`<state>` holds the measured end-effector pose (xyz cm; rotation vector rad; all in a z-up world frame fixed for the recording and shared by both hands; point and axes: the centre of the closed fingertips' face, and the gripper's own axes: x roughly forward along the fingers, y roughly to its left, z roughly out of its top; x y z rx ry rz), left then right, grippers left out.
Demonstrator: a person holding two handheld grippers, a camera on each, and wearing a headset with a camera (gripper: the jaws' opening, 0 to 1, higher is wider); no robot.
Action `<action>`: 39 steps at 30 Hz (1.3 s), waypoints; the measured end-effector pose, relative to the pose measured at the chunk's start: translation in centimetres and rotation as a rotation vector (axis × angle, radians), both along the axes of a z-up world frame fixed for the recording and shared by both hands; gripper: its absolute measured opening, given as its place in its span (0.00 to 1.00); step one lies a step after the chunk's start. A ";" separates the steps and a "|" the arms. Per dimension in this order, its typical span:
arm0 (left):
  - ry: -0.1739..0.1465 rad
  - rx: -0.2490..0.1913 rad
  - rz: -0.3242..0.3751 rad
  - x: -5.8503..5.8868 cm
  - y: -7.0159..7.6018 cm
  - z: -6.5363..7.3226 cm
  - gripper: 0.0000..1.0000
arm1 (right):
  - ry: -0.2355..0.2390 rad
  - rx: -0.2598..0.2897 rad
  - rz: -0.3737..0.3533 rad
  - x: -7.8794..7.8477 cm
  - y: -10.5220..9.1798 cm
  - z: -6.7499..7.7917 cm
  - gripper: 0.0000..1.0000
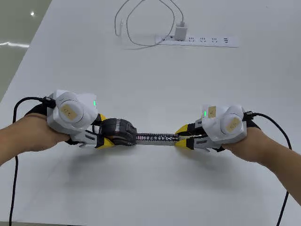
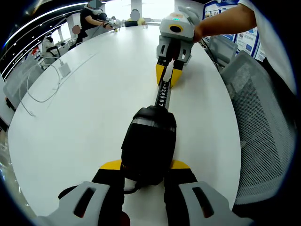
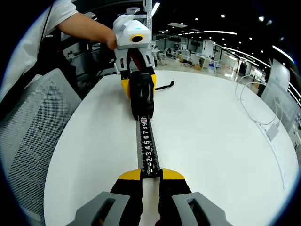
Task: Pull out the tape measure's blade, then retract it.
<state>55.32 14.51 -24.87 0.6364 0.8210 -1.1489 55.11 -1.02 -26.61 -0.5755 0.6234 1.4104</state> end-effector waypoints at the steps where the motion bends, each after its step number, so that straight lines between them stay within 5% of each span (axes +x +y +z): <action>1: 0.000 0.000 0.000 0.0 0.0 0.0 0.27 | 0.000 -0.002 -0.001 0.0 -0.1 0.0 0.08; 39: 0.000 0.005 -0.003 -0.1 0.0 0.0 0.27 | -0.007 -0.080 -0.022 0.3 -5.2 0.0 0.07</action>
